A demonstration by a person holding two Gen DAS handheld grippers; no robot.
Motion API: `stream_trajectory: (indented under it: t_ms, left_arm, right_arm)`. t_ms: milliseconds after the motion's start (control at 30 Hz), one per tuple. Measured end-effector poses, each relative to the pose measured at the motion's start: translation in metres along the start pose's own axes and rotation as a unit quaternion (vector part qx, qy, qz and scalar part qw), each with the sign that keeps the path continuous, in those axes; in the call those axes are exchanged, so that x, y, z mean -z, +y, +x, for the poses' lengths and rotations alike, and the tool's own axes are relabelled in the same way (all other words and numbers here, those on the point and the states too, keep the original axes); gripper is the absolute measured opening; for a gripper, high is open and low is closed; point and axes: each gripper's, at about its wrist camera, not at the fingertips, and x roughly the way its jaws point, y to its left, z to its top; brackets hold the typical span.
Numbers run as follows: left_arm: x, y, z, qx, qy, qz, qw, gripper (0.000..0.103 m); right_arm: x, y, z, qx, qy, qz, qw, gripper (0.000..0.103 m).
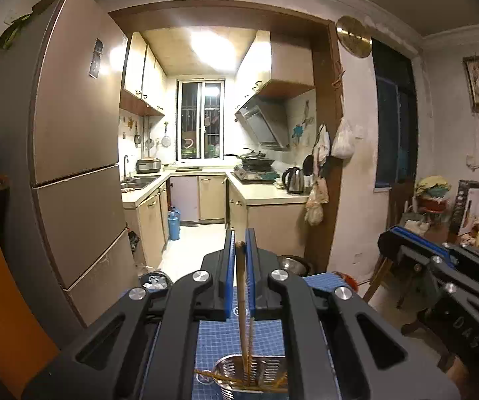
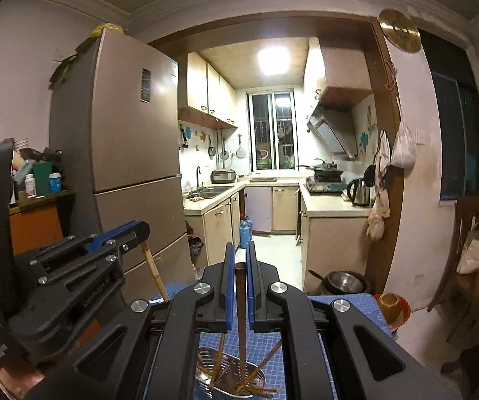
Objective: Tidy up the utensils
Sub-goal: 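Open the left tool over the holder while the right tool releases its chopstick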
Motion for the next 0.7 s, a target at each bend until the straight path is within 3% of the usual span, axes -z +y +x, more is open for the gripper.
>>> stream_trajectory:
  t_ms: [333, 400, 500, 533, 700]
  left_arm:
    - [0.044, 0.009, 0.044, -0.012, 0.051, 0.002, 0.9986, 0.005]
    - [0.051, 0.01, 0.049, -0.015, 0.062, 0.002, 0.9979, 0.005]
    - [0.06, 0.013, 0.052, -0.025, 0.08, 0.003, 0.9965, 0.016]
    - [0.06, 0.014, 0.05, -0.032, 0.078, 0.005, 0.9964, 0.026]
    - [0.048, 0.026, 0.035, -0.044, 0.055, -0.008, 0.9975, 0.027]
  right_arm:
    - [0.035, -0.017, 0.047, -0.007, 0.03, 0.041, 0.999, 0.007]
    - [0.045, -0.015, 0.059, -0.016, 0.053, 0.038, 0.998, 0.008]
    - [0.054, -0.013, 0.066, -0.001, 0.065, 0.03, 0.997, 0.008]
    - [0.055, -0.015, 0.065, 0.003, 0.064, 0.03, 0.997, 0.008]
    - [0.047, -0.024, 0.049, 0.016, 0.048, 0.033, 0.998, 0.008]
